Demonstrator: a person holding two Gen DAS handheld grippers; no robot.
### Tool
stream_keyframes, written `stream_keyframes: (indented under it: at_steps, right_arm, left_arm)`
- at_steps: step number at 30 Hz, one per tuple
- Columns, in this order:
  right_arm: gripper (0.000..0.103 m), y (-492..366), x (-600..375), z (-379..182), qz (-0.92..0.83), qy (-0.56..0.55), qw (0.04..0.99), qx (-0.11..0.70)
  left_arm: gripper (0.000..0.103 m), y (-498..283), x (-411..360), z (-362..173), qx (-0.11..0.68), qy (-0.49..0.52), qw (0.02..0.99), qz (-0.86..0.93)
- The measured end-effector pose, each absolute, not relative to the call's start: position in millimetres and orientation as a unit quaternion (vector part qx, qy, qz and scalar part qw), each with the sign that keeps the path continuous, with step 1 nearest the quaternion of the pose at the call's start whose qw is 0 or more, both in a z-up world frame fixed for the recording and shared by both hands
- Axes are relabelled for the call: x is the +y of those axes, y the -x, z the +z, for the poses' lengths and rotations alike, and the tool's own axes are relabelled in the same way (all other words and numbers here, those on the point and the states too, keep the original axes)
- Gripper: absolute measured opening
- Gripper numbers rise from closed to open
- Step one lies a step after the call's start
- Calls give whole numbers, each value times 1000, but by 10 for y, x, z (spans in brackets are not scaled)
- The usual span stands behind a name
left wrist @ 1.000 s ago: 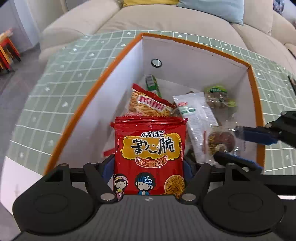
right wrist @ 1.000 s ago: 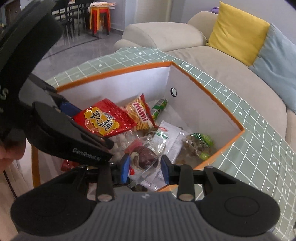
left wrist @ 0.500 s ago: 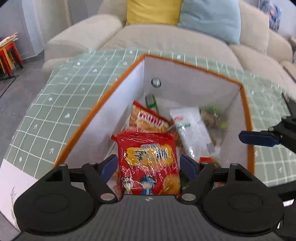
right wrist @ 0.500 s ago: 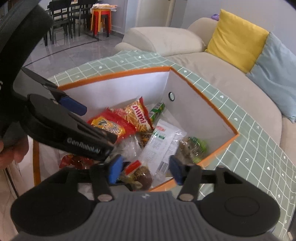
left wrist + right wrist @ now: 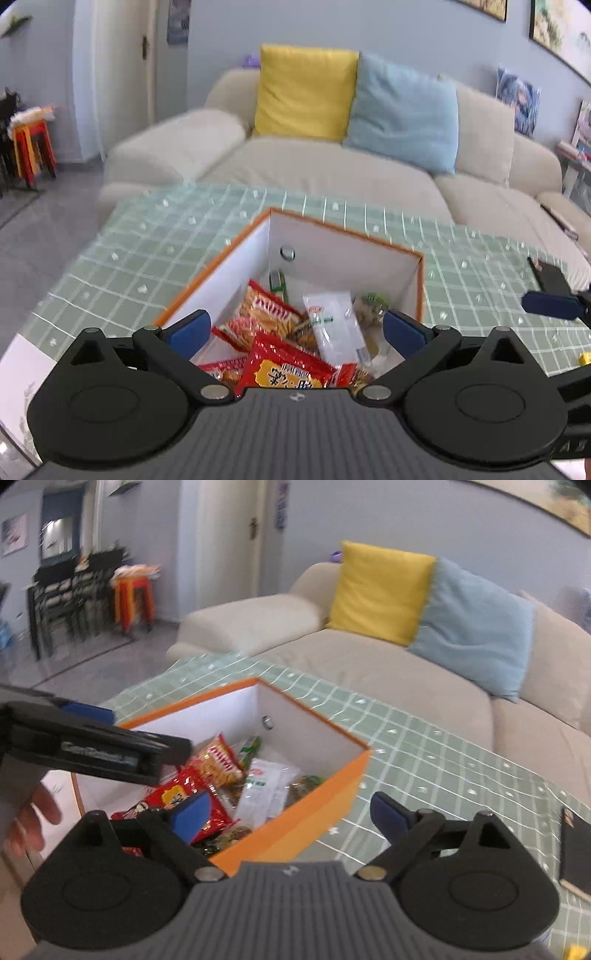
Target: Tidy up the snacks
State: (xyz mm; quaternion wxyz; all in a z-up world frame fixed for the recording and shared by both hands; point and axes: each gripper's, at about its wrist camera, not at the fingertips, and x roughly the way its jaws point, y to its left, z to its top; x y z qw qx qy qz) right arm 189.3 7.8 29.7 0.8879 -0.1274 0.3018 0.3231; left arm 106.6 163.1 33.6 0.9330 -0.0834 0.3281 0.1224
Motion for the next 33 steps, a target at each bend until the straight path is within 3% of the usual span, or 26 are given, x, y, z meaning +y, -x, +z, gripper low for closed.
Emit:
stream_keyframes:
  at_steps: [8,19,33]
  right_arm:
    - [97,-1578,-342,532,272,65,918,282]
    - [99,-1163,-754,678,234,29,935,263]
    - [99,-1128,-908,371,215,33,927,305]
  left_arm:
    - [103,-643,1334,615,277,39,950,138]
    - [103,-267,952,568,253,-2,954,162]
    - [103,-358,743,156,335,2,929,161]
